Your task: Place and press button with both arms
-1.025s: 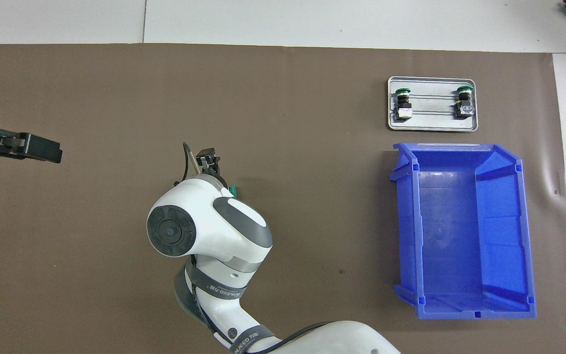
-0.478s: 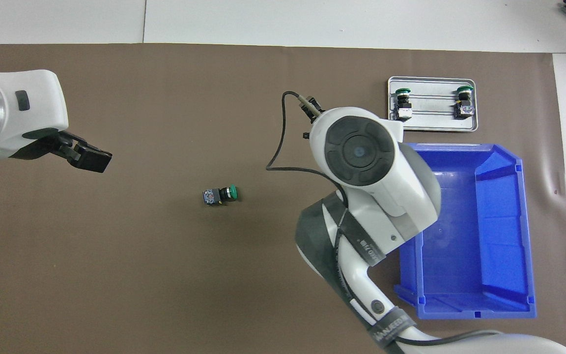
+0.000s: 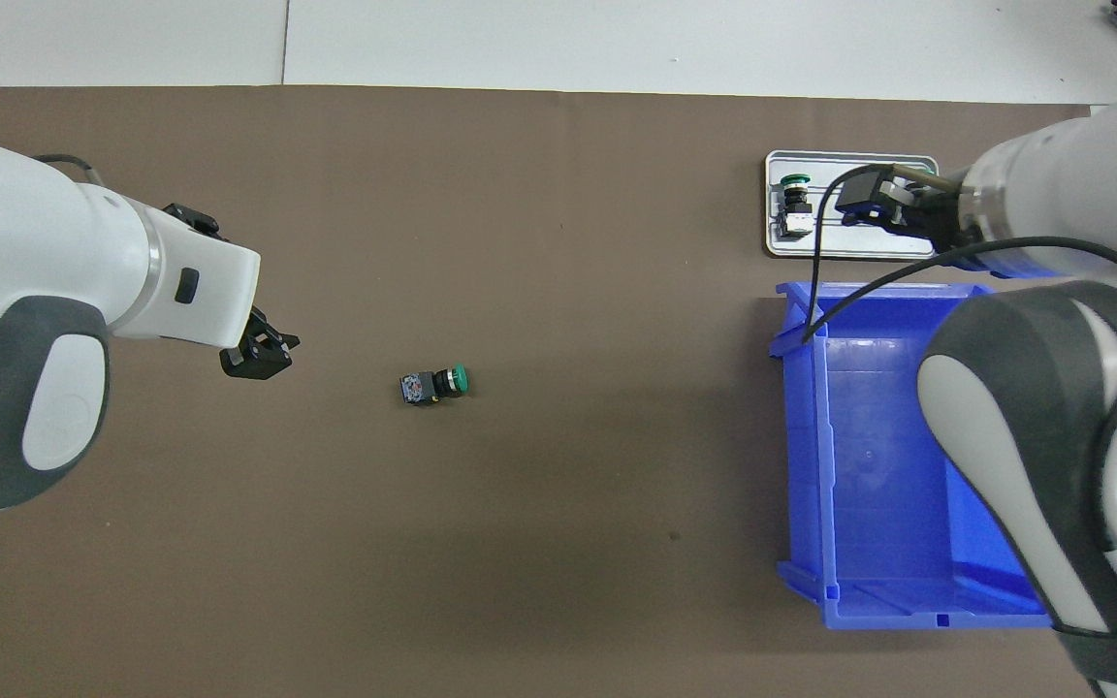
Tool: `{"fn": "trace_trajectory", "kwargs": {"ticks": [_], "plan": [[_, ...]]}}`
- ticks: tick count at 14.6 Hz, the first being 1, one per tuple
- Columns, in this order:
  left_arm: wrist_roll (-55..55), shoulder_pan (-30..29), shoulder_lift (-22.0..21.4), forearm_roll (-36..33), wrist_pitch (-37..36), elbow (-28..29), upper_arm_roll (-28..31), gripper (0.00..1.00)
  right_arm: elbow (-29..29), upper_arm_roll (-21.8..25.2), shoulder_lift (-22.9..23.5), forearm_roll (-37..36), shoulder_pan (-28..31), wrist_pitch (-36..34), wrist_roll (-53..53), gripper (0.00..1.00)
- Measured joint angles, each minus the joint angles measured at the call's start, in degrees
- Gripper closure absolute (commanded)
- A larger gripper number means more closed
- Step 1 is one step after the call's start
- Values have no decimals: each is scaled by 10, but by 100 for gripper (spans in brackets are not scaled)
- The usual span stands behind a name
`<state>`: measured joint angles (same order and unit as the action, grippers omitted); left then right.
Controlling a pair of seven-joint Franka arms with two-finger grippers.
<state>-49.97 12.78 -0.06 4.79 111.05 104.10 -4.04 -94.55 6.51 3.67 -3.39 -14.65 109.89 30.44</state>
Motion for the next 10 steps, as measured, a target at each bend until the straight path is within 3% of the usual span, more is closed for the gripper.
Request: {"fn": "trace_trajectory", "kwargs": {"ticks": [6,10], "plan": [[-20,82,35,0,140,89,-1,9,56,2,-52,25,99,-183,-184,0],[-20,101,53,0,204,132,-1,10,72,0,-52,31,114,-210,-193,0]]}}
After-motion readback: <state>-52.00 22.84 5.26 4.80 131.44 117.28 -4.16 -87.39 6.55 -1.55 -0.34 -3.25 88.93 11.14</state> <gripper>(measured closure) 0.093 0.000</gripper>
